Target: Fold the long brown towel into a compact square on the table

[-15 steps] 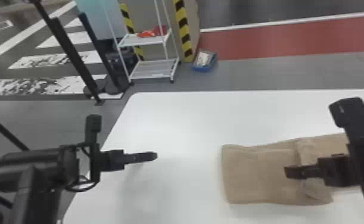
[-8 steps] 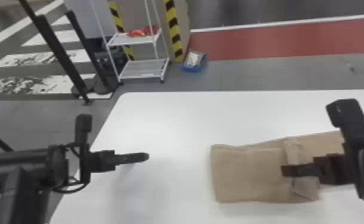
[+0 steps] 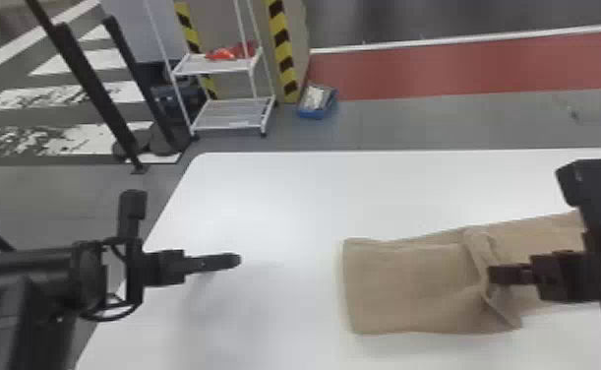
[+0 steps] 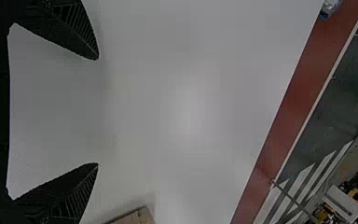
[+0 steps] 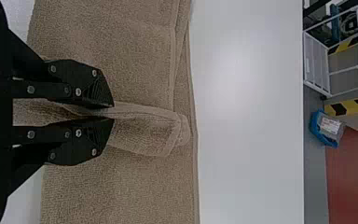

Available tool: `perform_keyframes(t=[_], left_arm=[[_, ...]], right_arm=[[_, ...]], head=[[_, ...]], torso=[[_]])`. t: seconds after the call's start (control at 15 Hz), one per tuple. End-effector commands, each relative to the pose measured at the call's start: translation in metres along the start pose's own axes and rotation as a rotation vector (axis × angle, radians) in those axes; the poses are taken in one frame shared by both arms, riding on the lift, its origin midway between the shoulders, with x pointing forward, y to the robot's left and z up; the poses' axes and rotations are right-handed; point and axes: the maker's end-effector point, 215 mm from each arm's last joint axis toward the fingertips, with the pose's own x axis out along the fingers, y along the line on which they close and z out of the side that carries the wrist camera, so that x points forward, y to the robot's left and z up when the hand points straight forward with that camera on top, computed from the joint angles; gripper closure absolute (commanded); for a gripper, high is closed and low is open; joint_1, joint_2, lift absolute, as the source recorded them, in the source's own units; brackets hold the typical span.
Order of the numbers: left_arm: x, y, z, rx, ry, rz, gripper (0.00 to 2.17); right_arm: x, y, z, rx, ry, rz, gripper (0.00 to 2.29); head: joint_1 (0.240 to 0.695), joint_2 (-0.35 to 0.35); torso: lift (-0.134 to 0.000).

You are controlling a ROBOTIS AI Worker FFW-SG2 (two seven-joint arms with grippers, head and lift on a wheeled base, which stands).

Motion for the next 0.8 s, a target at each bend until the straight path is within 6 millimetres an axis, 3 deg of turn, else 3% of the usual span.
perform_keyframes(t=[0.0, 0.4, 0.47, 0.53, 0.6, 0.67, 0.73], left_arm=[[0.0, 0.0, 0.0, -0.001, 0.001, 0.0, 0.07], [-0.001, 0.002, -0.001, -0.005, -0.001, 0.001, 0.07], [-0.002, 0.003, 0.0, -0.004, -0.005, 0.002, 0.07], [-0.002, 0.003, 0.0, -0.006, -0.005, 0.003, 0.07], [-0.002, 0.003, 0.0, -0.006, -0.005, 0.003, 0.07], [-0.001, 0.003, 0.0, -0.004, -0.004, 0.003, 0.07], [0.001, 0.001, 0.0, 0.0, -0.001, 0.0, 0.07]], right_arm=[[-0.007, -0.007, 0.004, 0.029, -0.017, -0.004, 1.97], [-0.033, -0.025, 0.025, 0.079, -0.111, -0.006, 2.05], [-0.035, -0.027, 0.019, 0.091, -0.109, -0.001, 2.03], [-0.034, -0.029, 0.011, 0.103, -0.101, 0.005, 1.83], [-0.033, -0.029, 0.002, 0.116, -0.091, 0.019, 1.36], [-0.033, -0.028, -0.005, 0.128, -0.082, 0.036, 0.61], [-0.033, -0.026, -0.006, 0.127, -0.081, 0.048, 0.18]], head=[[0.695, 0.23], [0.695, 0.199], [0.695, 0.197], [0.695, 0.194], [0.695, 0.191], [0.695, 0.19], [0.695, 0.191]], torso=[[-0.124], [-0.124], [-0.124], [-0.124], [-0.124], [-0.124], [-0.124]])
